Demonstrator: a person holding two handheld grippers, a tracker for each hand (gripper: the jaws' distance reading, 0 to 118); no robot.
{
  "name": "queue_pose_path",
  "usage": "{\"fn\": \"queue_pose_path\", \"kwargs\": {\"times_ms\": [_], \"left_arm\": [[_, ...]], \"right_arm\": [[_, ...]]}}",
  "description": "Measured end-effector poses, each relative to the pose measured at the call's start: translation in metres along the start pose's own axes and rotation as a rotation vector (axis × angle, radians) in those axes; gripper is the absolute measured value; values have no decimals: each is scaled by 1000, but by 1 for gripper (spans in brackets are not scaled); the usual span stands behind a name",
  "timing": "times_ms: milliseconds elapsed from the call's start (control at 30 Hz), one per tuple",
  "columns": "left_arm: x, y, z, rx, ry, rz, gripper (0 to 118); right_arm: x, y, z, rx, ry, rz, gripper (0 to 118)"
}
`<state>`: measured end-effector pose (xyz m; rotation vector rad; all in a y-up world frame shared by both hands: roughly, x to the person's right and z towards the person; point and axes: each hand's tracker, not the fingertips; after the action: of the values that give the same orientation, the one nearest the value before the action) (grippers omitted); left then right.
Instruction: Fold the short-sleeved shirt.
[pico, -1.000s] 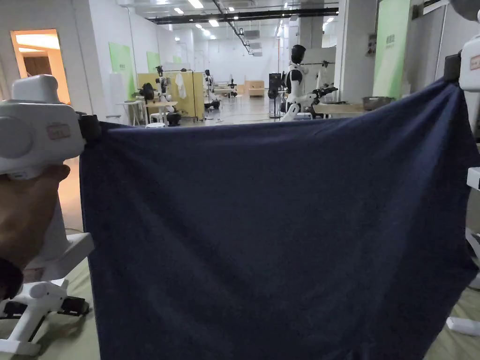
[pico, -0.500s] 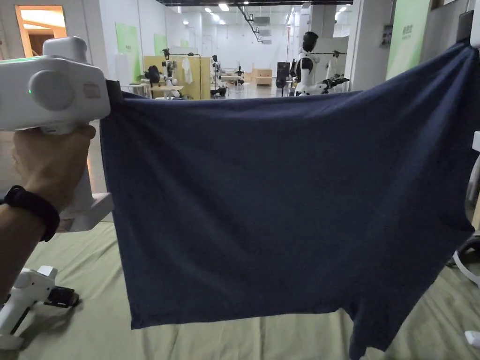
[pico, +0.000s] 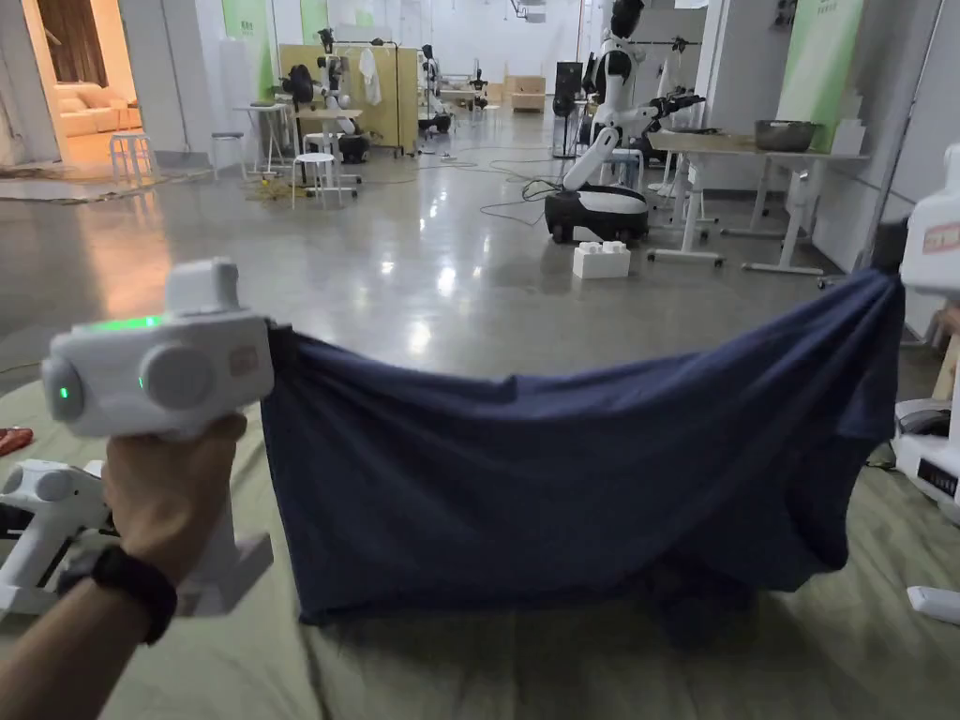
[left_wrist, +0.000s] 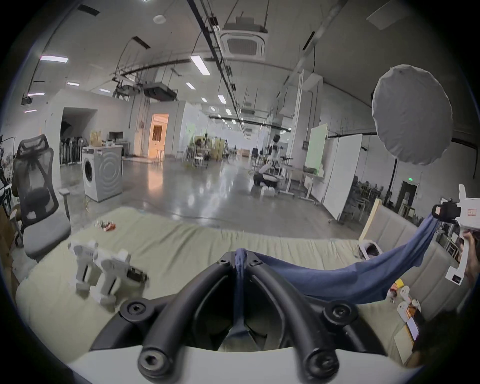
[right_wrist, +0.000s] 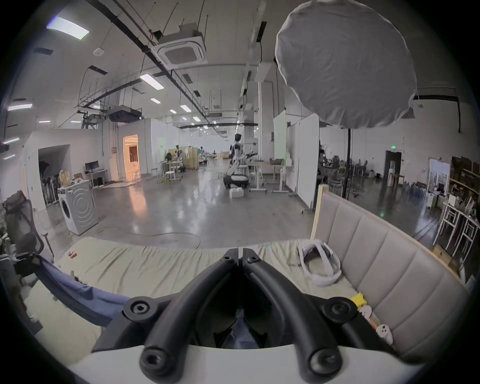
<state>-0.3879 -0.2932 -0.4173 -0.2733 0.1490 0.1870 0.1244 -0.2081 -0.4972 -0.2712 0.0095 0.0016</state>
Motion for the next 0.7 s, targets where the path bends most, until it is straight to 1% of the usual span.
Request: {"fn": "queue_pose_path", "kwargs": {"times_ms": [67,100,133,167,200,233,267,300,333,367,400,433,467,500,533,567,600,633,667,700], "left_arm": [[-7,-22,6,-38,-9,13,7],[-13,-30,8,-29,-22,9,7],[-19,-36,12,-45,-30,12,7],[-29,-43,21,-43,-37,10,7],[-37,-48,26,-46,-41,3,7],[-35,-60,56,-48,-48,-7,7],[-43,-69,68,-55,-56,-12,7],[-51,-79,76,-85,-69,-4,7],[-63,-91,86,-92,-75,-2,7],[-48,-108,111,-106,-82,3,7],[-54,-120,123,-116,-88,27,7],[-63,-132,135,-104,-92,18,7],[-70,-141,144,-123,-89,18,7],[-62,-156,162,-129,-90,30,7],[-67,-167,174,-140,-110,41,7],[-72,-178,185,-152,-131,52,7],[-78,-189,194,-167,-126,58,7],[-71,-201,204,-197,-135,68,7],[-74,-212,214,-203,-150,70,7],[-74,-225,222,-197,-145,70,7]], "right_arm": [[2,-22,18,5,22,-17,3],[4,-37,31,-20,23,5,3],[13,-41,27,-5,25,3,3],[17,-53,38,-32,41,22,3],[21,-63,49,-37,38,20,3],[26,-75,63,-37,49,17,3],[31,-87,72,-50,59,25,3],[37,-99,85,-47,42,6,3],[43,-113,98,-63,58,-10,3],[50,-126,111,-61,64,-47,3],[54,-141,126,-69,61,-64,3],[60,-157,141,-81,79,-77,3],[66,-173,155,-75,62,-90,3],[72,-189,168,-94,63,-96,3],[73,-206,183,-100,62,-115,3],[77,-223,197,-128,83,-166,3],[83,-242,211,-152,81,-186,3],[85,-253,218,-142,48,-191,3],[84,-269,232,-173,69,-201,3],[85,-287,245,-172,57,-197,3]]}}
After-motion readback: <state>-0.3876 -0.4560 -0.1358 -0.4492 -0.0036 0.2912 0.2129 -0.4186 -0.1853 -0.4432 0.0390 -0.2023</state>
